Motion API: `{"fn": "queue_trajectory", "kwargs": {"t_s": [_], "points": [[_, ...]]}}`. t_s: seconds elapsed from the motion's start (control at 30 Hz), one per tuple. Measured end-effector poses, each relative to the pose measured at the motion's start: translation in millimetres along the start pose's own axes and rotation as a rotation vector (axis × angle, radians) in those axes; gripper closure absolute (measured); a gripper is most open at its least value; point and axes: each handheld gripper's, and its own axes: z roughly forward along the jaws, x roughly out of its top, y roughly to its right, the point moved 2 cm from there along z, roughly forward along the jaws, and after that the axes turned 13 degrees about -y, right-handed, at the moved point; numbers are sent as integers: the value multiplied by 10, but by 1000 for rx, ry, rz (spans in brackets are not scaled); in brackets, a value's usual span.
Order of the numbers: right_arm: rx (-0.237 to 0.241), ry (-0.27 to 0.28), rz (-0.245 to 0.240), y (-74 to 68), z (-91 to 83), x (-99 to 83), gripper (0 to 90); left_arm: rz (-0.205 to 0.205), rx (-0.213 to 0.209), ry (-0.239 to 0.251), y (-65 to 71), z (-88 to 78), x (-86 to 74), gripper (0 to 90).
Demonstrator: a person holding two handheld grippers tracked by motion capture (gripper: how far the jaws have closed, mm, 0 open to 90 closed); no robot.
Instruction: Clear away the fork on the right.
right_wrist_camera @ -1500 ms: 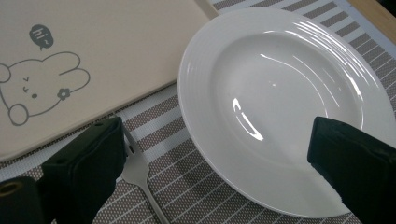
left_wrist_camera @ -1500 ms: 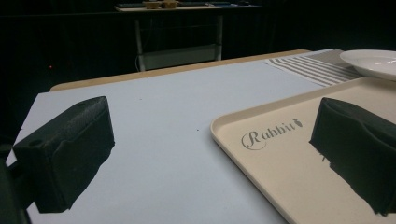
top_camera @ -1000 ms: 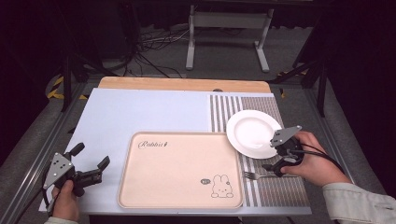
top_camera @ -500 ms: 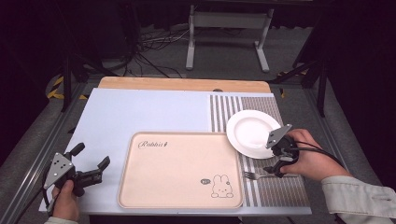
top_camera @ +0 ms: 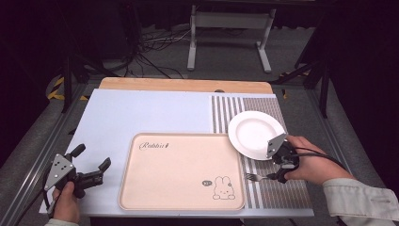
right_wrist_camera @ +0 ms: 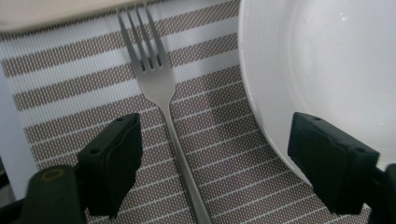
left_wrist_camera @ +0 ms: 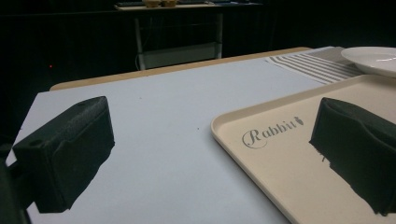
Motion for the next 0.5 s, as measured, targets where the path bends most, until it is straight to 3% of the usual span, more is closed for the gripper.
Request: {"fn": "queue_trajectory", "kwargs": {"t_s": [0.23, 0.5], "points": [[26, -76, -91, -32, 135, -4, 321, 0, -2, 1, -2, -2, 2, 3], [52, -141, -114, -58, 210, 17, 446, 1, -1, 2, -5, -4, 3, 3]]}}
